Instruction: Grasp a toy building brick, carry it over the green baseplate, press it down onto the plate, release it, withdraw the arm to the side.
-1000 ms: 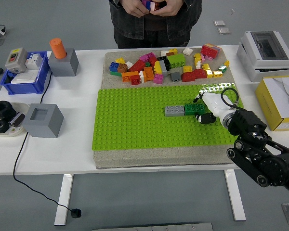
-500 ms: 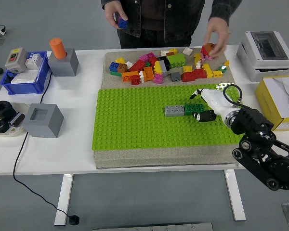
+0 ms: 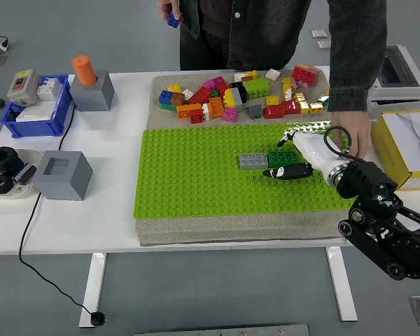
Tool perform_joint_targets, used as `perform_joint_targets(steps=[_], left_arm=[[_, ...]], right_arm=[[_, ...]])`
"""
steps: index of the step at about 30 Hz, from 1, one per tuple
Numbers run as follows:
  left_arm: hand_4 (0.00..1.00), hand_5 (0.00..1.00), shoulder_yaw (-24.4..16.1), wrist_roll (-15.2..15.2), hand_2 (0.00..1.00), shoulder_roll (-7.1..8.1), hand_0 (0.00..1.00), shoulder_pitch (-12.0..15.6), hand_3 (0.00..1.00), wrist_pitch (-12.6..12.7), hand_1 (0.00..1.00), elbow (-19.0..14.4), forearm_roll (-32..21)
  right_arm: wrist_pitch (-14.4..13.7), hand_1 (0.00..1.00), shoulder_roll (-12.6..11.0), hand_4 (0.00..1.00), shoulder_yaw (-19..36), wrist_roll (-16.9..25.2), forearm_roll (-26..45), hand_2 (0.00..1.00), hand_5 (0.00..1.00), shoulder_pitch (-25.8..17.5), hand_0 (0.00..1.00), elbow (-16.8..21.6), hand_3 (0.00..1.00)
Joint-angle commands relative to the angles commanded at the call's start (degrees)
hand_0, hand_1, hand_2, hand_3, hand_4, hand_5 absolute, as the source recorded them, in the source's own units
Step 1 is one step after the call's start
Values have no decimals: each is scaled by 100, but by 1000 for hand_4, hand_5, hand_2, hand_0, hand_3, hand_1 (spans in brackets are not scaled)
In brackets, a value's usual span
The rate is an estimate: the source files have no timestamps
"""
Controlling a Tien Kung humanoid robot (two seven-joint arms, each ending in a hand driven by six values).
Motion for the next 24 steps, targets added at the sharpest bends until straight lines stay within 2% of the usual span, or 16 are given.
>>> perform_joint_targets(steps=[24], left_arm=[[712, 185, 27, 0, 631, 2, 655, -4, 646, 1, 639, 0, -29]], right_arm=[[-31, 822, 79, 984, -154, 42, 36, 878, 661, -16, 808, -251, 627]])
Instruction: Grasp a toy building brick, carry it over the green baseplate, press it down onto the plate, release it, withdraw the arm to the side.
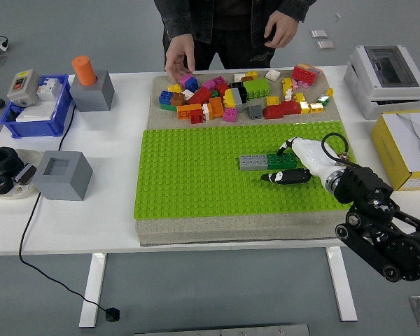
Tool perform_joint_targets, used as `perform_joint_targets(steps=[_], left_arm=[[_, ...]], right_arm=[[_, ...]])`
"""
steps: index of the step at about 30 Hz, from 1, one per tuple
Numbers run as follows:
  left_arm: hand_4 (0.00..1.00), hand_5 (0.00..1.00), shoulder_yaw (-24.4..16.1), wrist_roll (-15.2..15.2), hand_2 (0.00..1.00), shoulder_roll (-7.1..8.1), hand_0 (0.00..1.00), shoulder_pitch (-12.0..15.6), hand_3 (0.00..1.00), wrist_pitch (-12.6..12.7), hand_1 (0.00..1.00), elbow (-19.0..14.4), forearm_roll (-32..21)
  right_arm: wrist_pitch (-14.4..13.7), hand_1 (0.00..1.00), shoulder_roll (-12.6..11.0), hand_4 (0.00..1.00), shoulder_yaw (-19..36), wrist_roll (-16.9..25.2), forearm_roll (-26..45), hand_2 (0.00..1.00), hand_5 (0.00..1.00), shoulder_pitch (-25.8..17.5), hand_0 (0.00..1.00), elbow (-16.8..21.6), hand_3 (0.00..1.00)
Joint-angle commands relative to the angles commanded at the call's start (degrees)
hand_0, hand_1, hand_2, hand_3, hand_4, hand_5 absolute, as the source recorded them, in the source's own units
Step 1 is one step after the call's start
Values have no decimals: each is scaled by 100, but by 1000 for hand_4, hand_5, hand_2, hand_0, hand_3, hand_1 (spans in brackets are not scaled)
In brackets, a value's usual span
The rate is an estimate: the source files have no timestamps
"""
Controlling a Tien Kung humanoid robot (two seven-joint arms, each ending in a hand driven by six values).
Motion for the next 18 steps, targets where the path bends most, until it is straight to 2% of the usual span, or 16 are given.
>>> perform_joint_targets(steps=[12, 18], left_arm=[[710, 188, 0, -3, 631, -6, 655, 2, 644, 1, 639, 0, -3], [711, 192, -4, -3, 631, -7, 655, 11, 644, 3, 639, 0, -5]], right_arm=[[-10, 823, 16, 966, 7, 4, -26, 877, 655, -4, 807, -6, 626], [-137, 821, -29, 957, 91, 100, 7, 876, 649, -29, 807, 157, 625]])
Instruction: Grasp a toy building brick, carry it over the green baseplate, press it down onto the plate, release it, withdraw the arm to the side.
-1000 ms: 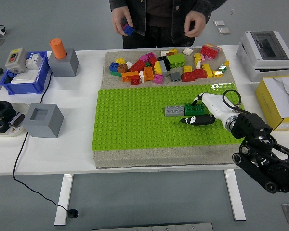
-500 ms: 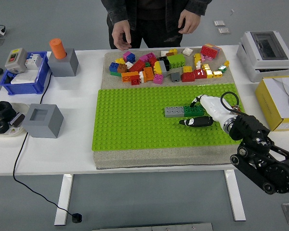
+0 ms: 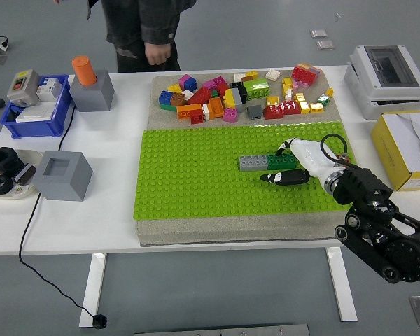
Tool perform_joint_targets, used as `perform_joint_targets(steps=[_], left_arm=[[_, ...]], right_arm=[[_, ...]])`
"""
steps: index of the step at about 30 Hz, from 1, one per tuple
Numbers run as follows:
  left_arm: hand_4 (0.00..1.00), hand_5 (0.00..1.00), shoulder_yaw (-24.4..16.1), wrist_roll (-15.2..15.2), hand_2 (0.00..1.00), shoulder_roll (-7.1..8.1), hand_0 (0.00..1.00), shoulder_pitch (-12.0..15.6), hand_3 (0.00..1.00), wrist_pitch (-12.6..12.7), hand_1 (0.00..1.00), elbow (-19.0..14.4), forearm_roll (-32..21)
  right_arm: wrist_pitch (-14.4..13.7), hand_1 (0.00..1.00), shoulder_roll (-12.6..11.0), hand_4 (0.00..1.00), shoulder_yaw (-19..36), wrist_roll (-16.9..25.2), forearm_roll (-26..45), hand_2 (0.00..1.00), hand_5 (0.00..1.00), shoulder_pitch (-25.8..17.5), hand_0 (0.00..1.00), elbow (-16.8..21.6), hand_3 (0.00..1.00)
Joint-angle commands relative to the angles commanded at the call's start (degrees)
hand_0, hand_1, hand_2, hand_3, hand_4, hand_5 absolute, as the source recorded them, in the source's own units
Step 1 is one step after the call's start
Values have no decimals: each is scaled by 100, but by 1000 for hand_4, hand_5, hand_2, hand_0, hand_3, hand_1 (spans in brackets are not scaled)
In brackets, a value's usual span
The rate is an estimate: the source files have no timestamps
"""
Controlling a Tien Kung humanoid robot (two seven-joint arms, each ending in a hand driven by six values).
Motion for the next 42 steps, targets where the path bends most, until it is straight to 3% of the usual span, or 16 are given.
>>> perform_joint_targets(steps=[9, 42], left_arm=[[710, 194, -3, 0, 632, -2, 656, 7, 643, 1, 639, 0, -4], [710, 199, 4, 1, 632, -12, 656, 8, 642, -1, 639, 0, -11]], right_arm=[[-117, 816, -63, 948, 134, 77, 14, 869, 642, -43, 803, 153, 611], [-72, 808, -36, 925, 19, 77, -59, 859, 625, -146, 797, -192, 535]])
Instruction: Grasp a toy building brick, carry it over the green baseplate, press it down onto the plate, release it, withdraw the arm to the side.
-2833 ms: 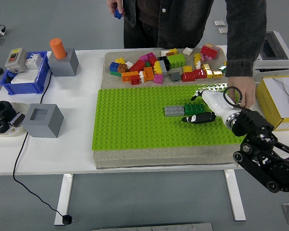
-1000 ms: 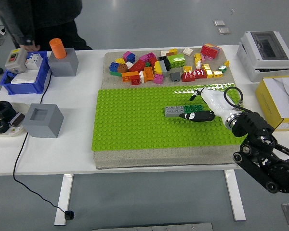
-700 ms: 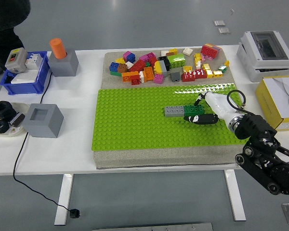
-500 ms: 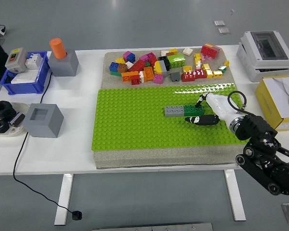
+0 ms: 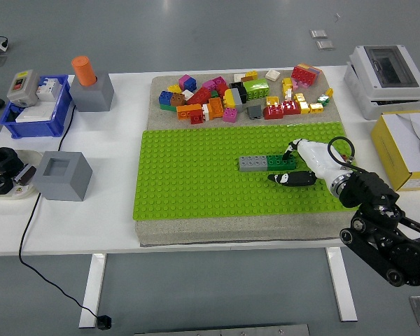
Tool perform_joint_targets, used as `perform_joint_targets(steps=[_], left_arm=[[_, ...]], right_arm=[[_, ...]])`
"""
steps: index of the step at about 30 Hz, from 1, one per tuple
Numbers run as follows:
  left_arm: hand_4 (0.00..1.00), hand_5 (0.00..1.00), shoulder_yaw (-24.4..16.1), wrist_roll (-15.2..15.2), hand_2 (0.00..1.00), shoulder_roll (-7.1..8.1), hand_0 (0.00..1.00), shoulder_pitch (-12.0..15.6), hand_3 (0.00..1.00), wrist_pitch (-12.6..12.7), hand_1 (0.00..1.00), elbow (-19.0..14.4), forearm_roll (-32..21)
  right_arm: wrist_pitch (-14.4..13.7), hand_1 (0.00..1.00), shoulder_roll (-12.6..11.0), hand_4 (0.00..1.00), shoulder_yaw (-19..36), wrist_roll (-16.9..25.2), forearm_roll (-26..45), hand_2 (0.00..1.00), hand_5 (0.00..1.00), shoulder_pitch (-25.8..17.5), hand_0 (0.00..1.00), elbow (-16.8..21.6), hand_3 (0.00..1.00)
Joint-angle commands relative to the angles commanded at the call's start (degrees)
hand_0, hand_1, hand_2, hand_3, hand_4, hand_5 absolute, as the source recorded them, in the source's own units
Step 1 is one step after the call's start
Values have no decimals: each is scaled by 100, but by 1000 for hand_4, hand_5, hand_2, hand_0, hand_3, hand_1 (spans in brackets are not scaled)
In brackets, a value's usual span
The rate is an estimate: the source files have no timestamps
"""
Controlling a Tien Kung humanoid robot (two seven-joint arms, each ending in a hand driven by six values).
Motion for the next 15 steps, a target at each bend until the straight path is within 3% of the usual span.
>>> perform_joint_targets(steps=[15], left_arm=[[709, 200, -32, 9, 632, 17, 656, 23, 641, 13, 639, 0, -52]], right_arm=[[-186, 798, -82, 917, 292, 275, 296, 843, 614, -9, 784, 301, 554]])
